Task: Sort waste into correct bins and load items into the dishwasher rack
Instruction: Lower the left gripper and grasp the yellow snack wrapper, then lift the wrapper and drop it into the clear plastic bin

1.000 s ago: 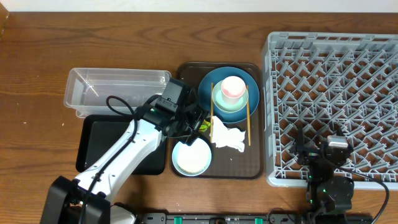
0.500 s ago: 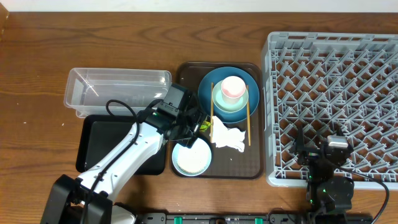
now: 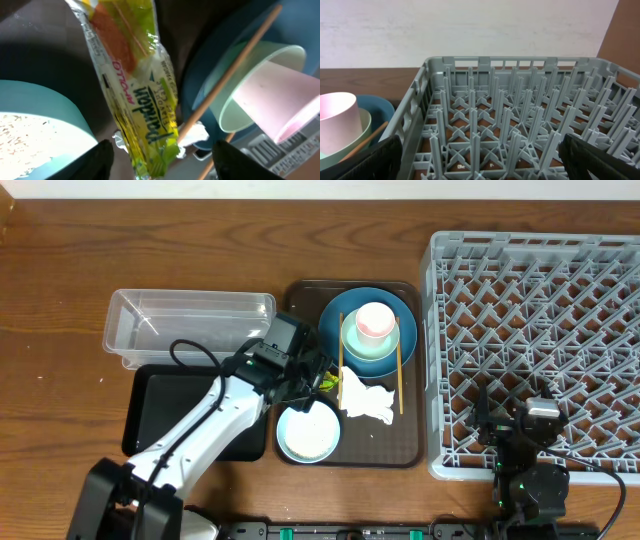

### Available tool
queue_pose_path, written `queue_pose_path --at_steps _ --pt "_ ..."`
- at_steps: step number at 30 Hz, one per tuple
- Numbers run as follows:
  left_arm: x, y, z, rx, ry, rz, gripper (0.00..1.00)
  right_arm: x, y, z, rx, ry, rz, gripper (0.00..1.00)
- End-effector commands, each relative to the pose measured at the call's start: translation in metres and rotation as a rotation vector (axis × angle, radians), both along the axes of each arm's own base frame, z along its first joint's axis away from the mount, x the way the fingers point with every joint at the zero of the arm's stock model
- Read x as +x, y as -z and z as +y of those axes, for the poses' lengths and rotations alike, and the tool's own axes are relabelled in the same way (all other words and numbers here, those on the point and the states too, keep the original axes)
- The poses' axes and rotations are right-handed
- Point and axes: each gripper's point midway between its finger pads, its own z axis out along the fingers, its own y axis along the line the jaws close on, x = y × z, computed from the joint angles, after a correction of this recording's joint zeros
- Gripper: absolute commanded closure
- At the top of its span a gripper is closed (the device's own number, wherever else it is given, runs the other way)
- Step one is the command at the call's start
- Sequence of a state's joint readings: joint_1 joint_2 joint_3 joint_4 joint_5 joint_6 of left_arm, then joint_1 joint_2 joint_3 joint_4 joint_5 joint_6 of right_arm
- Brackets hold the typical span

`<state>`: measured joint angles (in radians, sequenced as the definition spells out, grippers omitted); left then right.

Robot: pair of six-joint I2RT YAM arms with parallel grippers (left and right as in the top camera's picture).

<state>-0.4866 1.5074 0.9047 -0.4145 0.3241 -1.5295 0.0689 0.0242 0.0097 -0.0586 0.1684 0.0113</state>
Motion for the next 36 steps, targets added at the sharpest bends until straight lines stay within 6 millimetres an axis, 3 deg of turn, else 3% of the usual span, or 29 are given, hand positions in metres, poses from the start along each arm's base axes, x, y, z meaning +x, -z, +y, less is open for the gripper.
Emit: queue_pose_path --at_steps 1,5,16,24,27,32,36 --pt "-0.005 0.02 0.005 0.041 -0.013 0.05 0.42 0.0 0.002 0.003 0.009 -0.011 0.004 0.01" --pt "-0.004 0.027 0.005 0.05 -0.015 0.06 0.48 0.0 0.002 0.003 0.009 -0.011 0.004 0.01" --pt "-0.003 0.023 -0.003 0.008 0.002 0.054 0.74 0.0 0.002 0.003 0.009 -0.011 0.004 0.01" --pt "-0.003 0.023 -0.003 0.014 0.021 0.044 0.81 0.0 0.002 0.003 0.009 -0.011 0.004 0.01" --pt "-0.003 0.023 -0.003 0.014 0.021 0.044 0.93 0.0 0.002 0.003 0.009 -0.011 0.004 0.01" --pt "-0.006 0.02 -0.008 -0.014 0.048 0.05 0.94 0.0 0.002 0.003 0.009 -0.011 0.004 0.01" --pt "-0.006 0.005 -0.019 -0.081 0.103 0.014 0.94 0.0 0.002 0.003 0.009 -0.011 0.004 0.01"
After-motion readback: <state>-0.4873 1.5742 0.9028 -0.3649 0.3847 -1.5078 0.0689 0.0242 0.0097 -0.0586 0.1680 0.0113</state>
